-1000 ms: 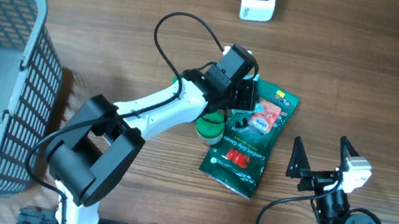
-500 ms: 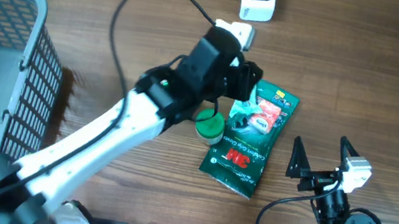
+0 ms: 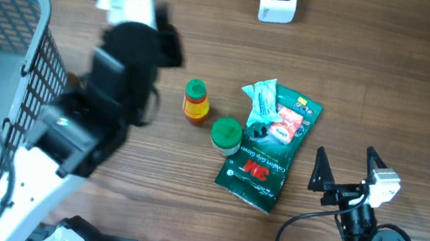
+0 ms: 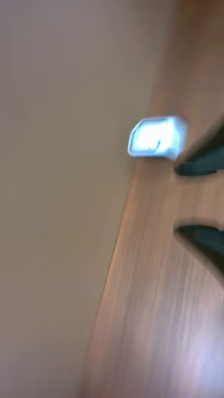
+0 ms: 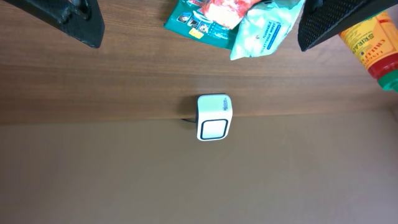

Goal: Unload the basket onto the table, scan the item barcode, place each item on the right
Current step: 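Carry the wipes pack forward and release it onto the green packet, then reach the left gripper into the basket and grasp the red Nescafe stick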

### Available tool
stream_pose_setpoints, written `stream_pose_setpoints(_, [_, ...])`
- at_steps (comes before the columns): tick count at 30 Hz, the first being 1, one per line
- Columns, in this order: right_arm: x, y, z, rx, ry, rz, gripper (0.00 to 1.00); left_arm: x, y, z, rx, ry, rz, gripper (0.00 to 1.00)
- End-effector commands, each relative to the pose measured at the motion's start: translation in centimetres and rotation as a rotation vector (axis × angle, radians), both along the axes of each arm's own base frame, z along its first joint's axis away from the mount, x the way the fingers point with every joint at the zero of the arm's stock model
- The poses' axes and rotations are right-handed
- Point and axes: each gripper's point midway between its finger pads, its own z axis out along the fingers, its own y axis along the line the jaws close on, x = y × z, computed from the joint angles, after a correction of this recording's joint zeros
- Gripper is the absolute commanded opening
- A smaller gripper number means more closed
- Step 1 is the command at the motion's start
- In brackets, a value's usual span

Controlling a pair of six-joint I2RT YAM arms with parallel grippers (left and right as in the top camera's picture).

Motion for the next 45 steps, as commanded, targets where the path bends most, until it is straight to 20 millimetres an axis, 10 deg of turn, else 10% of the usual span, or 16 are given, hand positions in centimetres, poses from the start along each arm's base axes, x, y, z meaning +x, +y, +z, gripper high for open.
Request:
stream_pose_setpoints(1, [0.0,0.0,0.1,-0.011,-0.009,-0.003,1.0,-0.6,9.9,2.3,-0.034,-0.071,0.306,0.93])
stream_pose_setpoints(2, [0.0,0.0,0.1,-0.011,-0.009,-0.003,1.0,-1.0,12.8,2.2,-0.075,-0.075,0.401,0.93])
stream_pose_setpoints(5, [0.0,0.0,0.1,-0.011,-0.009,-0.003,1.0,-4.0,22.2,-1.3,-0.308,-0.036,0.745,0.13])
stream_pose_setpoints(6, [0.0,0.0,0.1,-0.01,-0.009,-0.003,1.0,-5.1,24.5,-3.2,-0.406,0.002,0.831,0.04])
stream_pose_setpoints(12, [0.0,0.0,0.1,-0.01,-0.009,-0.003,1.0,-9.6,32.1,-13.0,-0.811,0.196,1.187,0.04])
stream_pose_setpoints(16, [0.0,0.0,0.1,-0.011,-0.009,-0.003,1.0,-11.2,33.5,-19.5,-0.843,0.428,1.317,0.29])
stream_pose_setpoints(20, [0.0,0.0,0.1,-0.01,-0.009,-0.003,1.0,-11.1,33.6,-23.9,-0.848,0.586,1.358,1.0])
stream_pose_setpoints(33, [0.0,0.0,0.1,-0.011,-0.009,-0.003,1.0,-11.7,34.0,-31.5,-0.808,0.825,1.436,1.0])
stream_pose_setpoints(45, [0.0,0.0,0.1,-0.01,-0.009,-0.003,1.0,-12.1,34.5,-32.1,-0.774,0.833,1.465,1.0])
